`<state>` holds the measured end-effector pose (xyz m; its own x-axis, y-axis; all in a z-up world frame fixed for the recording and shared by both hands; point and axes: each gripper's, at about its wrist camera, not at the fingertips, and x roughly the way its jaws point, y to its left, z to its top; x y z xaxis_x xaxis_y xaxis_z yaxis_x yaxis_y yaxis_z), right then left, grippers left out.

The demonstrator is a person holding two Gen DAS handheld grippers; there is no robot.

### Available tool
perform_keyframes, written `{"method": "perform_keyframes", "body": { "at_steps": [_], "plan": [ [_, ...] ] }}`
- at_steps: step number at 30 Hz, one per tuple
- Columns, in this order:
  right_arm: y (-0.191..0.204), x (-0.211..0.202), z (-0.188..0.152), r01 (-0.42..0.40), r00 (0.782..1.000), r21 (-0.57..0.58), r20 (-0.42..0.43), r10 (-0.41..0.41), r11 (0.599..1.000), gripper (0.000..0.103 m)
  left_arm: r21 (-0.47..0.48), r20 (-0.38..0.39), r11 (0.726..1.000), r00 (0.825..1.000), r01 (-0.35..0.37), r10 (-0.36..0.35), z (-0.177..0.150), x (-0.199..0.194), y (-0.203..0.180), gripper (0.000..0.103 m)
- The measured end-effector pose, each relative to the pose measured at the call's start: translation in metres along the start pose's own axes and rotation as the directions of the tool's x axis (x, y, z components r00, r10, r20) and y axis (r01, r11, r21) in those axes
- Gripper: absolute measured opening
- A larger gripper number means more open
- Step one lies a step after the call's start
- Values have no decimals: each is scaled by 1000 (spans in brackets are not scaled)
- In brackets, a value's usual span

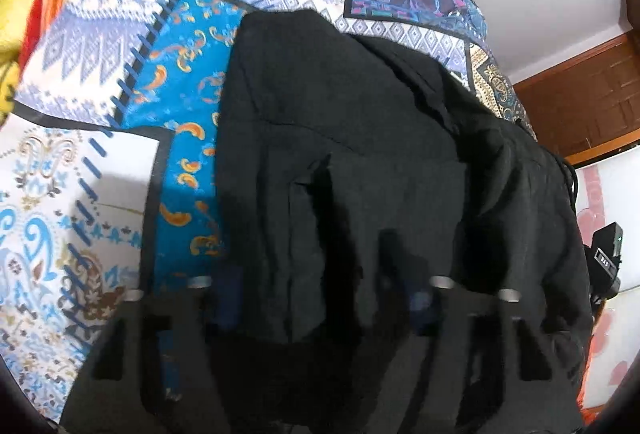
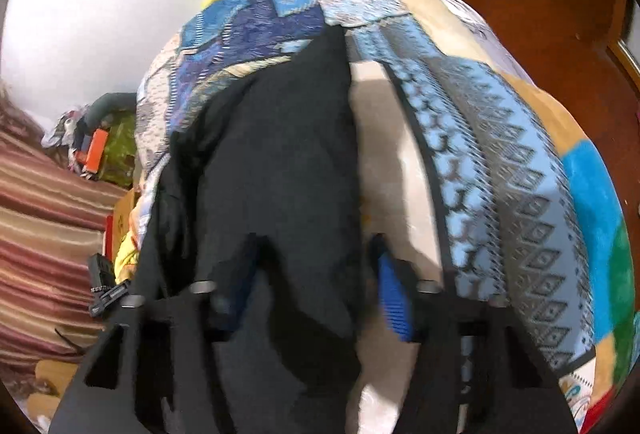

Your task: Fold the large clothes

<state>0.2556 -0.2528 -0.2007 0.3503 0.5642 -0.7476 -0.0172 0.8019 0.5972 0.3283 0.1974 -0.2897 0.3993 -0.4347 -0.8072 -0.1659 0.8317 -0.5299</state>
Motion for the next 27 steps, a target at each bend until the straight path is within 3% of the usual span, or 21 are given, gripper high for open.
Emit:
{"method": "perform_keyframes", "body": {
  "at_steps": [1,2,3,6,8,12,17,27],
  "plan": [
    [2,1,2,-5,1000,-4,-3,5,1000,27,1,13,1000,1000,2,-2,-2,-6,0,38],
    [7,1,2,-14,1000,-14,-10,14,1000,14,4,20,1000,1000,0,0,-2,-10,-1,30],
    [12,2,2,-16,1000,-29,-16,16,999,10,14,29,1000,1000,-9,9,-1,-15,-4,22],
    [28,3,7,24,1000,-77,-8,-25,997,7,85,73,993,994,-82,76,3,-36,-25,15],
    [44,-4,15,29,999,-125,20,-27,992,6,128,121,984,987,-122,107,11,-50,-41,14],
    [79,-16,35,5,998,-214,64,9,977,6,194,220,970,970,-145,101,24,-84,-68,13],
    [113,-1,54,66,993,-302,114,-33,951,6,225,304,946,939,-231,157,52,-94,-85,13],
    [81,50,84,165,985,-227,96,-147,960,6,134,231,944,936,-301,266,71,-49,-36,15]
  ]
}}
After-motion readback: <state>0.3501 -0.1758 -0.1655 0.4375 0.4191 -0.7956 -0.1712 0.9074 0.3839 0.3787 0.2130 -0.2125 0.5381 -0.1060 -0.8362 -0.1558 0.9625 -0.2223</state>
